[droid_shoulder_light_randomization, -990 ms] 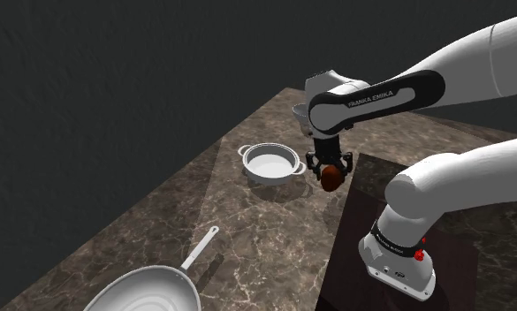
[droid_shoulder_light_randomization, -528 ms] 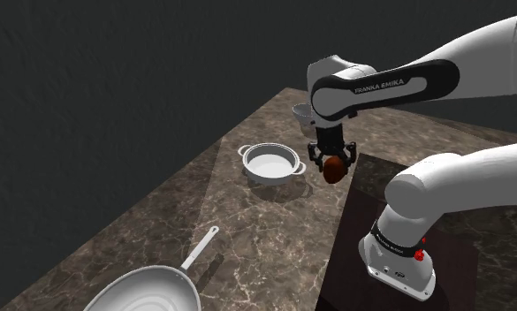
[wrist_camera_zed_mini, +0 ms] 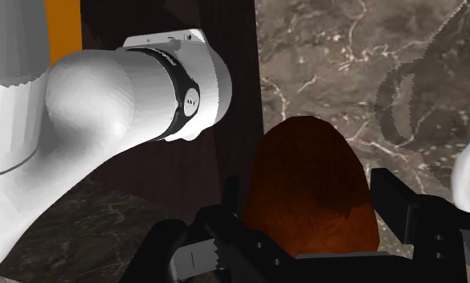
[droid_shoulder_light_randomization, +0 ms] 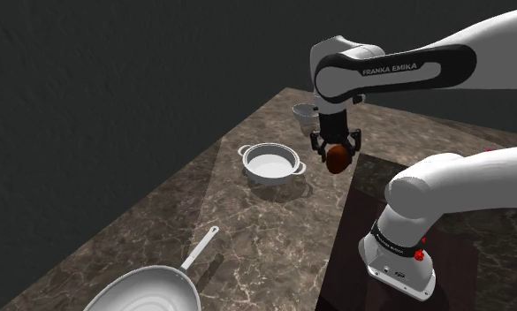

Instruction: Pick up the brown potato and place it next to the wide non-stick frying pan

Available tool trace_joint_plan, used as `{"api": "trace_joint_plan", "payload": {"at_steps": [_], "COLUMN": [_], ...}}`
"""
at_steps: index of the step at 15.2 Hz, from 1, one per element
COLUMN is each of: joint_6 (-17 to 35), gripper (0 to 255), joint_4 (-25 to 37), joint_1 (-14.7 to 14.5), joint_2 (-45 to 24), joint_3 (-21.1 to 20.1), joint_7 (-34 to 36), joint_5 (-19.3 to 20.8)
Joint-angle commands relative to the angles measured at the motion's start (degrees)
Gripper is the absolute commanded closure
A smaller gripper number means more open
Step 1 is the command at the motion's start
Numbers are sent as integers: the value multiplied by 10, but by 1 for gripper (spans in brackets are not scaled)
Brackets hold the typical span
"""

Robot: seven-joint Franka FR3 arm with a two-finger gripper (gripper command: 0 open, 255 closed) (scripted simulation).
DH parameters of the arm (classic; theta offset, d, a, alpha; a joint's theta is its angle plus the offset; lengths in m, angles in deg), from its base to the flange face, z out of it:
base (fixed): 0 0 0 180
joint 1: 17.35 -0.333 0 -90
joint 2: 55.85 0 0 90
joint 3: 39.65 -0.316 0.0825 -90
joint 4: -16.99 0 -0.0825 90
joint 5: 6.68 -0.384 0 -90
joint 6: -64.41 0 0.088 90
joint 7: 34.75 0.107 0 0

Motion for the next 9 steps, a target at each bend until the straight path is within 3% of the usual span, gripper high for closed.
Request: {"api": "trace_joint_plan", "payload": {"at_steps": [1, 7, 9], "joint_6": [-16, -58, -67], "gripper": [255, 255, 255], "joint_4": [13, 51, 50], "joint_1": [1, 3, -13], "joint_2": [2, 6, 18], "joint_3": [3, 10, -13], "joint_7": [0, -2, 25], "joint_5": [2, 9, -19]}}
